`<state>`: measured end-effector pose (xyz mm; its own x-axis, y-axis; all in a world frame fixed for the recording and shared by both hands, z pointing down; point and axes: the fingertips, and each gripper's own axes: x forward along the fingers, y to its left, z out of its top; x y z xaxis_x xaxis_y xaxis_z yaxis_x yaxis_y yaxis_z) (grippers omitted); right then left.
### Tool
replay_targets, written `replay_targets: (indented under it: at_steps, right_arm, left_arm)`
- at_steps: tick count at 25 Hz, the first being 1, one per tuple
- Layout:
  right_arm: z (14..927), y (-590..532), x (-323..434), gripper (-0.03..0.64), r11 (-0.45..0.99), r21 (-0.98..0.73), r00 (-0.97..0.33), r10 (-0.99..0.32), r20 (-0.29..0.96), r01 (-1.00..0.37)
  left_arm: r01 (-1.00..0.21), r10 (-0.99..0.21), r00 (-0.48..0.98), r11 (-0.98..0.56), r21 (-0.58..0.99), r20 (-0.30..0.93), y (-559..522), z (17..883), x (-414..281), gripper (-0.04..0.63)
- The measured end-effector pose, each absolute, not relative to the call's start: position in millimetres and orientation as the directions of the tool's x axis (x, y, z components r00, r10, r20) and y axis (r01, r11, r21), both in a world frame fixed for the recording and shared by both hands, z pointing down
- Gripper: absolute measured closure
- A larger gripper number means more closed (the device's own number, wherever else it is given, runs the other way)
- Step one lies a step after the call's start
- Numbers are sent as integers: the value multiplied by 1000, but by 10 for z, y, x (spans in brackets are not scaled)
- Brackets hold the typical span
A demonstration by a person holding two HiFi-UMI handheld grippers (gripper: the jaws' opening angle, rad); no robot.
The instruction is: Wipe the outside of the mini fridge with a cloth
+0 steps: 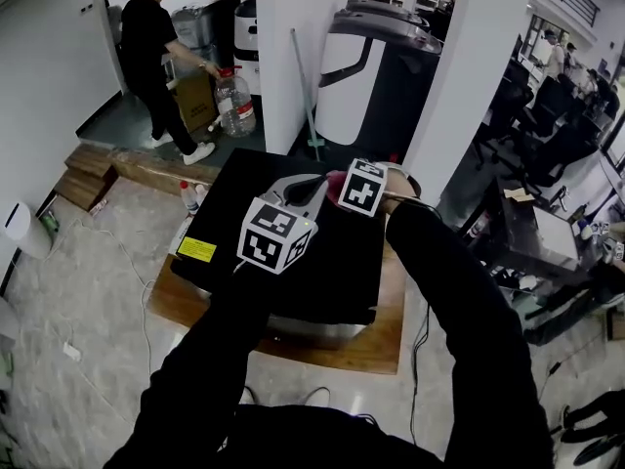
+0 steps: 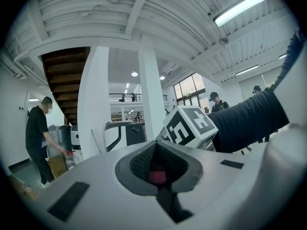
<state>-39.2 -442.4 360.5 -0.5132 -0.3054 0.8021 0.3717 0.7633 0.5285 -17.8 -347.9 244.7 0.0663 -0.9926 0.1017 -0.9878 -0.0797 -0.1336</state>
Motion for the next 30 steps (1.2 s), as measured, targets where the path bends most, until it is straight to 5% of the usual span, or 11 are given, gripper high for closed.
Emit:
replay_targets:
  at_steps: [30]
  right_arm:
    - [3585, -2451, 469, 577, 815, 487, -436, -333, 836, 312]
  left_arm:
    - [-952, -959, 272, -280, -123, 73, -1934, 2352, 316, 591]
